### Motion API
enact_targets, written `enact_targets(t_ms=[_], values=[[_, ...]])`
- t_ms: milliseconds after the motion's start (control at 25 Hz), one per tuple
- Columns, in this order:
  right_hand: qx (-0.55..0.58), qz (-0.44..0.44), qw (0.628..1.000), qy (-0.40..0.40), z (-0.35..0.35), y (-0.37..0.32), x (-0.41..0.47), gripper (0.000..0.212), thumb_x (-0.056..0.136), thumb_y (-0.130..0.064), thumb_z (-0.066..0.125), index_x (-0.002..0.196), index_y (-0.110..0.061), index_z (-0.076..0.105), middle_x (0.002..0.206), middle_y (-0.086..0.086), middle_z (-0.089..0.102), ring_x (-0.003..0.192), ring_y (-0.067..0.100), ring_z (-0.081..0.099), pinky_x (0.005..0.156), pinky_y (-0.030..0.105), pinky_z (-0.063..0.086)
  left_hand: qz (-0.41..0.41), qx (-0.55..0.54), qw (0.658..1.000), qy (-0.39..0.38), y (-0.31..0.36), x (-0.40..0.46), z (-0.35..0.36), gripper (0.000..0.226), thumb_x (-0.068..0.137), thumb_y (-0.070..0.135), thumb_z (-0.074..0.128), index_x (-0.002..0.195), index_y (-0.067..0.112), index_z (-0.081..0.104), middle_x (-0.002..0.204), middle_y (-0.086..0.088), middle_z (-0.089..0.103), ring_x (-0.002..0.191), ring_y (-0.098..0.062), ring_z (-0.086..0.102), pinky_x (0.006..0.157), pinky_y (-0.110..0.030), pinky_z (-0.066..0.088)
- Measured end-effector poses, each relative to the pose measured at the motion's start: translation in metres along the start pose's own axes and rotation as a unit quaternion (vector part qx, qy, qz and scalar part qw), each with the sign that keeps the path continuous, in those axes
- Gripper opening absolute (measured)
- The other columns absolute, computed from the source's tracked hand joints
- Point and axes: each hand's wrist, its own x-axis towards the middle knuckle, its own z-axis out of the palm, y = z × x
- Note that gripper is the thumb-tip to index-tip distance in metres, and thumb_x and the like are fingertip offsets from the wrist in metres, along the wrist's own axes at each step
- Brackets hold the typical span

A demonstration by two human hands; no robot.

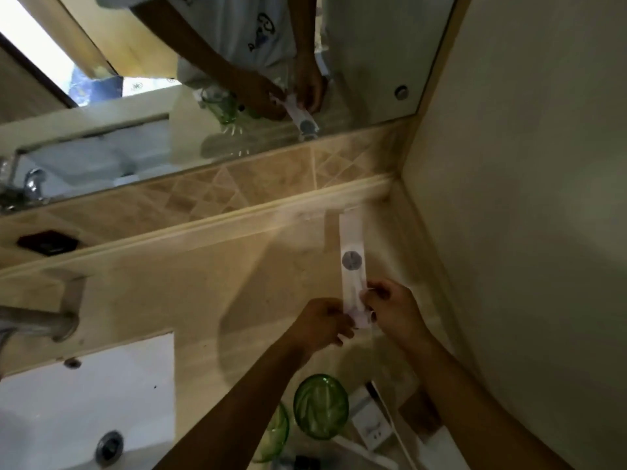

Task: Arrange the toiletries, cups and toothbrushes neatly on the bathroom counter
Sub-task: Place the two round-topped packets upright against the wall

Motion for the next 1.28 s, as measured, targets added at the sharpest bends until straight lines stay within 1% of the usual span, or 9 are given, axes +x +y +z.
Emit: enact_targets(t_ms=[80,200,320,480,640,800,1000,1160,1280], values=[[-0.016,0.017,1.0,0.02,-0.014,0.007,0.018,0.014,0.095,-0.013,0.06,0.097,-0.024,0.069,0.096,-0.004,0.072,0.087,0.013,0.068,0.074,0.03,0.059,-0.018,0.007,1.0,0.006,0.016,0.03,0.005,0.019,0.092,0.009,0.06,0.103,0.0,0.072,0.09,-0.013,0.073,0.078,-0.025,0.069,0.065,-0.033,0.055],[-0.048,0.032,0.997,0.047,-0.026,0.017,0.039,0.014,0.093,-0.02,0.059,0.094,-0.023,0.072,0.09,-0.004,0.072,0.084,0.016,0.068,0.073,0.036,0.057,0.009,-0.028,0.998,0.054,0.044,0.073,0.01,0.021,0.095,0.024,0.064,0.098,0.005,0.074,0.084,-0.012,0.073,0.073,-0.024,0.07,0.065,-0.031,0.057],[-0.071,0.038,0.993,0.084,-0.029,0.029,0.058,0.019,0.089,-0.023,0.061,0.105,-0.024,0.071,0.094,-0.004,0.072,0.085,0.019,0.069,0.076,0.044,0.06,0.029,0.011,0.997,0.074,0.066,0.11,0.017,0.013,0.092,0.014,0.068,0.091,0.002,0.073,0.077,-0.012,0.071,0.062,-0.018,0.067,0.057,-0.026,0.055],[-0.101,0.016,0.984,0.148,-0.025,0.029,0.071,0.042,0.091,-0.02,0.062,0.132,-0.02,0.056,0.113,0.001,0.067,0.102,0.022,0.066,0.083,0.036,0.055,0.011,0.084,0.991,0.099,0.079,0.146,0.025,0.007,0.088,0.014,0.072,0.084,0.008,0.073,0.076,-0.013,0.075,0.06,-0.019,0.069,0.056,-0.027,0.059],[-0.267,0.01,0.954,0.135,-0.012,0.034,0.08,0.058,0.085,-0.025,0.065,0.14,-0.02,0.049,0.14,0.008,0.048,0.124,0.028,0.051,0.099,0.033,0.043,0.021,0.16,0.98,0.118,0.081,0.169,0.027,0.014,0.09,0.019,0.071,0.08,0.009,0.073,0.068,-0.012,0.075,0.047,-0.016,0.067,0.043,-0.021,0.052],[-0.391,-0.006,0.906,0.16,-0.002,0.046,0.083,0.063,0.082,-0.035,0.066,0.141,-0.018,0.051,0.145,0.014,0.041,0.132,0.033,0.039,0.11,0.043,0.035,0.055,0.253,0.961,0.1,0.083,0.177,0.029,0.018,0.091,0.029,0.07,0.082,0.013,0.069,0.07,-0.007,0.074,0.054,-0.017,0.069,0.055,-0.028,0.059],[-0.453,-0.045,0.867,0.203,0.004,0.05,0.079,0.065,0.073,-0.035,0.069,0.135,-0.017,0.058,0.141,0.011,0.048,0.126,0.03,0.04,0.104,0.046,0.041,0.221,0.438,0.861,0.134,0.076,0.172,0.021,0.022,0.097,0.036,0.057,0.096,0.015,0.065,0.097,-0.004,0.065,0.088,-0.024,0.06,0.074,-0.038,0.052],[-0.475,-0.073,0.858,0.179,0.017,0.053,0.072,0.062,0.074,-0.034,0.069,0.133,-0.014,0.06,0.142,0.006,0.052,0.127,0.028,0.045,0.103,0.045,0.044,0.418,0.547,0.712,0.135,0.06,0.181,0.0,0.025,0.089,0.018,0.066,0.113,0.011,0.071,0.128,-0.013,0.065,0.124,-0.036,0.056,0.101,-0.049,0.05],[-0.489,-0.07,0.853,0.165,0.022,0.06,0.07,0.068,0.07,-0.035,0.071,0.132,-0.011,0.061,0.14,0.006,0.056,0.125,0.027,0.044,0.1,0.045,0.046,0.433,0.575,0.691,0.068,0.054,0.19,-0.01,0.036,0.092,0.025,0.063,0.125,0.013,0.066,0.142,-0.016,0.057,0.138,-0.038,0.045,0.113,-0.055,0.038]])
